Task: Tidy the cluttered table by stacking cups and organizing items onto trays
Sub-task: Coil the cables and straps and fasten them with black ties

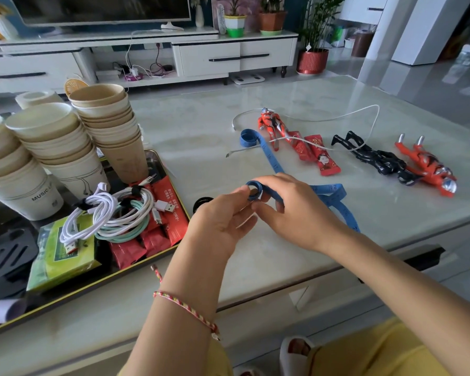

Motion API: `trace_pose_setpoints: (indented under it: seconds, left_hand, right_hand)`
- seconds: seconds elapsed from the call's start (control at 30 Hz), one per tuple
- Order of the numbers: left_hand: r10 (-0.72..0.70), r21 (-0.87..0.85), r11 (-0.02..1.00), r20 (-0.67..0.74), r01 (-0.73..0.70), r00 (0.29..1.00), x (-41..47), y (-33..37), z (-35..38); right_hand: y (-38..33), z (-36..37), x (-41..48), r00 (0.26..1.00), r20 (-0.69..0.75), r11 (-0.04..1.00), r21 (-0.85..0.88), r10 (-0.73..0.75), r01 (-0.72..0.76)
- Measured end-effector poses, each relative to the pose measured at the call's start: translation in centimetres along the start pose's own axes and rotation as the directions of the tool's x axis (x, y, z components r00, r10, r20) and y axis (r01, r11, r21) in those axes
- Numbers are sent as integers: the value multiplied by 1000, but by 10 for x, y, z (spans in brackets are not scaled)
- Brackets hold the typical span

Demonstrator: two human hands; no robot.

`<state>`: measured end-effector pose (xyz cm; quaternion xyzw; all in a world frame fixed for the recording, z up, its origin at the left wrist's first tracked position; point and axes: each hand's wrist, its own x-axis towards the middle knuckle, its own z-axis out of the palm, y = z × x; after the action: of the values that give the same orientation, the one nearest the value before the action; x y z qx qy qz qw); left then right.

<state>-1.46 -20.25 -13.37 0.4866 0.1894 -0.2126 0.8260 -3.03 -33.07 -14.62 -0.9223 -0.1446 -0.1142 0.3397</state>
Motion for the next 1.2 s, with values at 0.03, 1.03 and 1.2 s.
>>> trace_pose_setpoints:
  seconds: [0.03,1.03,1.2]
  left_hand:
    - [2,39,999,-2,-2,1000,0,-1,0]
    - [-51,49,998,-9,51,999,-5,0,0]
    - [45,297,954,-4,-41,999,-3,2,-1]
  right_hand:
    - [1,0,0,1000,-3,1000,15,-4,4]
    - [-1,-2,3,998,-17,961,-271,-63,56]
    - [8,-17,8,994,99,988,-141,-48,62]
